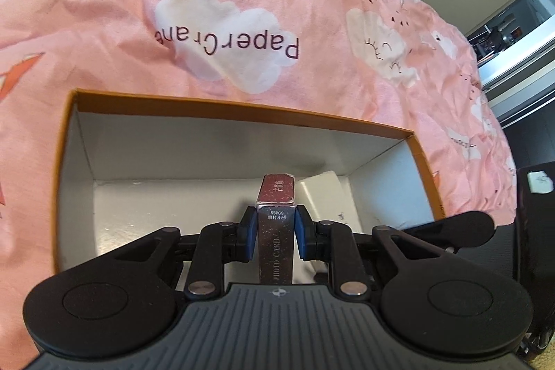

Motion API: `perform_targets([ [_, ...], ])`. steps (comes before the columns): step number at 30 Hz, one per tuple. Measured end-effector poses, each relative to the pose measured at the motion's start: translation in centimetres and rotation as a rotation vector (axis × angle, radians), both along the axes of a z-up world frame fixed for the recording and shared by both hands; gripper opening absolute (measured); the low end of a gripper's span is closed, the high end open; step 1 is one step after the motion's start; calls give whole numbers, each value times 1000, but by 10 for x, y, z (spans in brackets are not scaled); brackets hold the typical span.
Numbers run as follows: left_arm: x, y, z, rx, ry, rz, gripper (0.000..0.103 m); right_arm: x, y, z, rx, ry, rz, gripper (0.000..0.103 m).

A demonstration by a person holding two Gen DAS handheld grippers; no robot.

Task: Organize objects
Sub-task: 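Carry both items into the orange box while the right tool releases the glasses case, then lower the card pack into the orange box and open the left tool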

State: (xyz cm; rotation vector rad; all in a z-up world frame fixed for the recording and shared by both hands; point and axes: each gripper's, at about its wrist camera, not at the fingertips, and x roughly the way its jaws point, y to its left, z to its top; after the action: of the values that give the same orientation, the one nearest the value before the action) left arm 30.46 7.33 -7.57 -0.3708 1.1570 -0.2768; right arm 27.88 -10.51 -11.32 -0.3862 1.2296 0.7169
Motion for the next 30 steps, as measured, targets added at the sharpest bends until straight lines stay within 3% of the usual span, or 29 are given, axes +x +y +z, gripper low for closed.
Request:
perform_targets([
  [3,1,-2,0,5,-3,1,25,6,5,-11,-53,18,-16,7],
  [11,6,-10,-5,2,-23,26,25,27,-12,-15,-40,34,-136,0],
  [15,9,-14,-13,-51,3,51,25,36,-21,-15,-56,-20,-236,0],
  [18,13,-17,-20,-100,18,72,25,43,-28,-14,-19,-9,-301,0],
  [23,19,-23,-33,-202,50,91,25,35,-33,-4,-44,-68,-277,5],
  [26,24,-29,-35,-170,56,101,26,31,-40,0,-44,-80,-256,5],
  [30,27,-38,-34,-64,45,75,33,20,-42,3,-54,-98,-236,5],
])
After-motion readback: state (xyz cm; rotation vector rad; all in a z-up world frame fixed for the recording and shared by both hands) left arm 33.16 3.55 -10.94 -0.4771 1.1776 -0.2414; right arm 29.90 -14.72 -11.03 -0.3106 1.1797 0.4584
